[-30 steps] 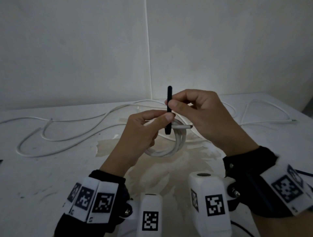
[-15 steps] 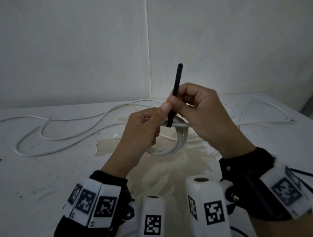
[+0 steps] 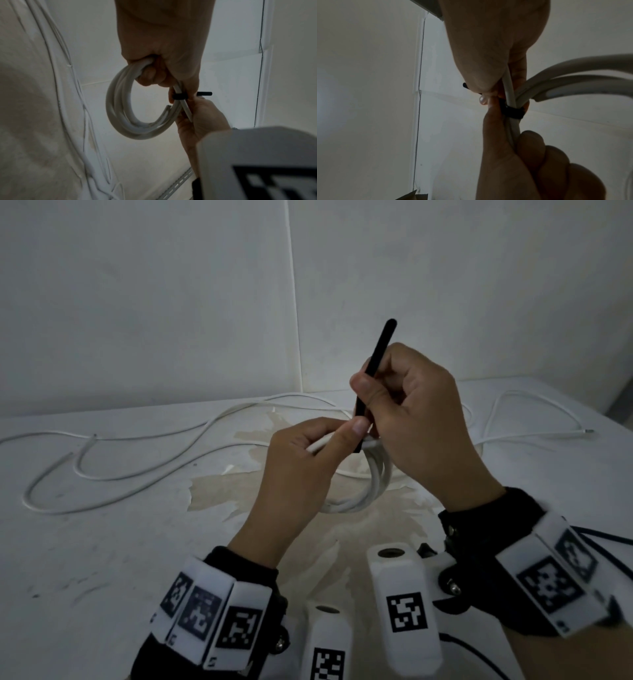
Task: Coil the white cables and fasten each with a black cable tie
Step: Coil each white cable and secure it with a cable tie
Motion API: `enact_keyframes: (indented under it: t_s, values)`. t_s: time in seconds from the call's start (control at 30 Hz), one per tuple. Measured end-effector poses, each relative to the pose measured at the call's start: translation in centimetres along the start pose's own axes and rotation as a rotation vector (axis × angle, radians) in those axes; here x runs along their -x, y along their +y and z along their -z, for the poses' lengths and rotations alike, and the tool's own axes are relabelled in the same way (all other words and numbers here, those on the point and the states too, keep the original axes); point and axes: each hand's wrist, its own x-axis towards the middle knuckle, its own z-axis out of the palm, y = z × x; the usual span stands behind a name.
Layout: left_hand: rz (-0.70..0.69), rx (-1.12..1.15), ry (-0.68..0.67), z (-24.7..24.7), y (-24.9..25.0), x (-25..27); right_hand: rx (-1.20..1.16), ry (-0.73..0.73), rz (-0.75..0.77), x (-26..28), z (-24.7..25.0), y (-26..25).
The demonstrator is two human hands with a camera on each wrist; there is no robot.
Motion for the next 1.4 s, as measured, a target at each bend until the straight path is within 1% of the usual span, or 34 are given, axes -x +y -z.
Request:
enact_keyframes:
  t_s: [0.17,0.27,0.33,0.4,0.5,0.57,0.67,0.77,0.87,0.93,1.03,1.2,1.3,1.37,1.4]
  values:
    - [-0.02,-0.04,-0.028,0.0,0.2,0.0,-0.04,0.063,-0.057,0.0,-0.2,0.4]
    - [-0.044,-0.074,-0.045,0.6,0.3,-0.1,-0.124,0.118,-0.097,0.2,-0.8,0.5]
    - [-0.053,-0.111,-0.053,1.1,0.4,-0.3,-0.188,0.096,-0.131,0.2,-1.0,0.5]
    - [-0.037,-0.13,-0.028,1.7,0.4,-0.5,-0.22,-0.018,-0.164,0.0,-0.7,0.5]
    - [0.015,-0.084,0.078,2.1,0.5,-0.9,-0.145,-0.302,-0.252,-0.1,0.0,0.2]
    - [0.047,-0.05,0.125,2.3,0.7,-1.1,-0.144,-0.443,-0.3,0.1,0.1,-0.3]
    - [0.068,0.007,0.161,2.8,0.7,-1.1,-0.157,-0.554,-0.354,0.1,0.3,-0.6]
    - [0.071,0.062,0.207,3.2,0.6,-1.2,-0.302,-0.608,-0.385,0.0,0.7,-0.4]
    - [0.078,0.134,0.228,3.2,0.6,-1.4,-0.409,-0.558,-0.339,0.2,0.3,-0.4]
    - [0.109,0.197,0.216,3.0,0.6,-1.4,-0.358,-0.484,-0.28,0.2,-0.1,-0.3]
    - [0.152,0.222,0.194,3.0,0.7,-1.3,-0.269,-0.394,-0.215,0.3,-0.9,-0.4]
    - [0.144,0.204,0.19,2.9,1.1,-1.3,-0.278,-0.269,-0.176,0.5,-1.4,-0.5]
    - [0.148,0.244,0.193,2.6,1.3,-1.4,-0.138,-0.129,-0.045,0.9,-2.1,-0.7]
    - [0.143,0.238,0.186,2.6,1.4,-1.3,-0.068,-0.096,0.016,1.2,-2.4,-0.6]
    - [0.136,0.229,0.185,2.6,1.3,-1.3,-0.064,-0.109,0.014,1.2,-2.3,-0.5]
